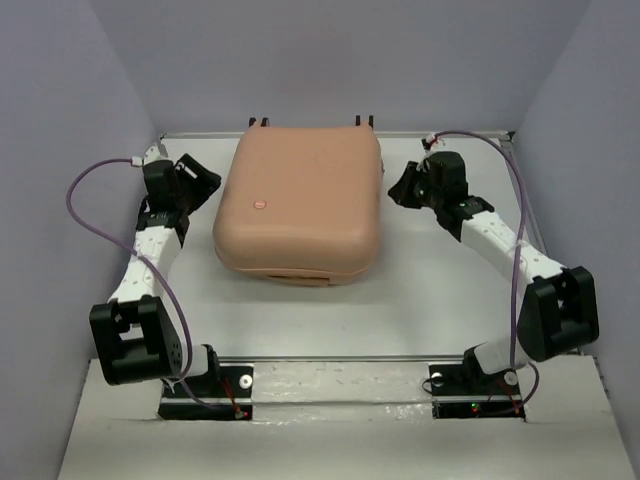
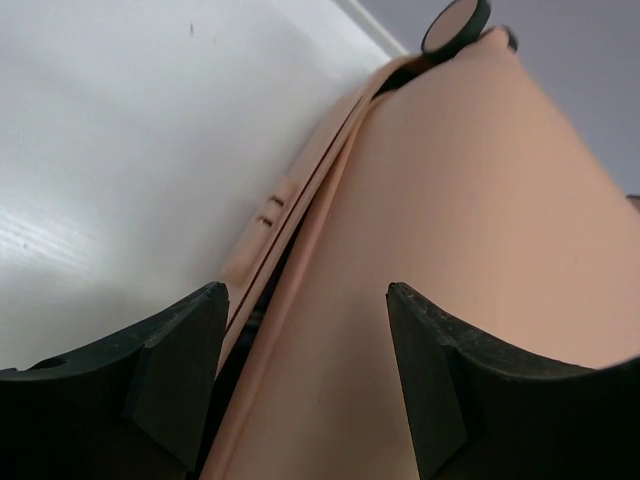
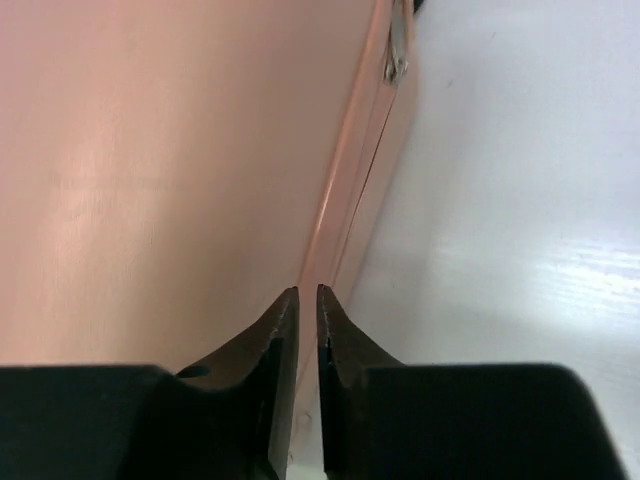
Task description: Pack the luggage
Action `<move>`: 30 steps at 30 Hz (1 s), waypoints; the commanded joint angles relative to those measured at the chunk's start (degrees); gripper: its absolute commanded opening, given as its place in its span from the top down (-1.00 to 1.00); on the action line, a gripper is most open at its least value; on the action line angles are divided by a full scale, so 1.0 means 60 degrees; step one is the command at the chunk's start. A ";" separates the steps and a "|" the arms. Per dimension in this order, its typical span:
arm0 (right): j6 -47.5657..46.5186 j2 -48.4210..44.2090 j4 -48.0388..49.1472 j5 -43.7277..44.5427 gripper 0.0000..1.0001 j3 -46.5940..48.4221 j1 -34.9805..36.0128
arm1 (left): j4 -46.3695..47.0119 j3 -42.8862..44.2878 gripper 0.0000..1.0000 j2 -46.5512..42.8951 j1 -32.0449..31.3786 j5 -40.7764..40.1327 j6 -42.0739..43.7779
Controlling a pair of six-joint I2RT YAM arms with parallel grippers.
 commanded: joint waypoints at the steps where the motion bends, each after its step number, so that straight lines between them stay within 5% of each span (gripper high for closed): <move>1: -0.0105 -0.1308 0.0271 -0.1104 0.74 -0.1538 0.0171 | 0.0202 -0.1021 -0.53 -0.0898 0.0157 0.0092 0.0128; 11: -0.0018 -0.4198 -0.0697 -0.2098 0.86 -0.3927 0.1680 | -0.0605 -0.2253 -0.59 -0.2130 0.0759 0.0280 0.0612; 17: 0.0655 -0.3073 0.1965 -0.3799 0.86 -0.3358 0.1943 | -0.0193 -0.2254 -0.57 -0.1691 0.0583 0.1028 0.0393; 23: 0.1461 -0.3069 0.3433 -0.2530 0.86 -0.3444 0.1943 | -0.0295 -0.2152 -0.58 -0.2655 0.0583 0.0209 0.0597; 30: 0.1623 -0.2237 0.4357 -0.2937 0.86 -0.3300 0.1856 | -0.0398 -0.1142 -0.70 -0.4588 0.0423 -0.0597 0.0583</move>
